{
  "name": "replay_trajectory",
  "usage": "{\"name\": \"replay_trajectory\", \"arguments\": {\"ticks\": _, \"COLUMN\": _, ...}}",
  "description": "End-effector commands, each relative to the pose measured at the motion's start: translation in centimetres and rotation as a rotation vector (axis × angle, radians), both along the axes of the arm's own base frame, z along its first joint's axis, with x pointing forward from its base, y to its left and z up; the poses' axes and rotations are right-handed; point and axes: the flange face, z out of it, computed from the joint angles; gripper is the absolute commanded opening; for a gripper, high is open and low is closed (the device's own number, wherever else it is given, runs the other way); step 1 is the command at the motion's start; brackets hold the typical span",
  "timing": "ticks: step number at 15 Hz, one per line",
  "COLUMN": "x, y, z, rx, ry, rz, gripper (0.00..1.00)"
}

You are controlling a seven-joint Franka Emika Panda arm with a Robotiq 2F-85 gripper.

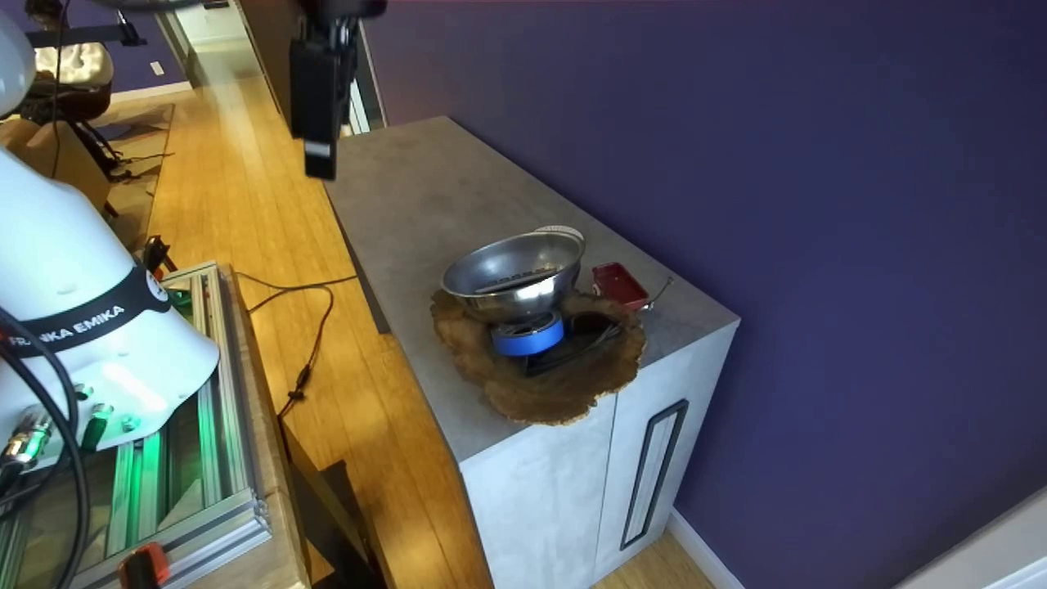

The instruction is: Move the wooden tray to the left.

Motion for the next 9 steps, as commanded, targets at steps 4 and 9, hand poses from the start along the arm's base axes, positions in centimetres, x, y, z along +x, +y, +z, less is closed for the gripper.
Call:
{"name": "replay_trajectory", "arguments": {"ticks": 4, "x": -0.28, "y": -1.07, "z": -1.7, "rx": 0.02, "ry": 0.025, "rz": -0.023, "gripper": 1.0}}
{"name": "replay_trajectory", "arguments": {"ticks": 9, "x": -0.21, "y": -0.96, "z": -1.65, "rx": 0.019, "ry": 0.024, "rz": -0.02, "gripper": 1.0}}
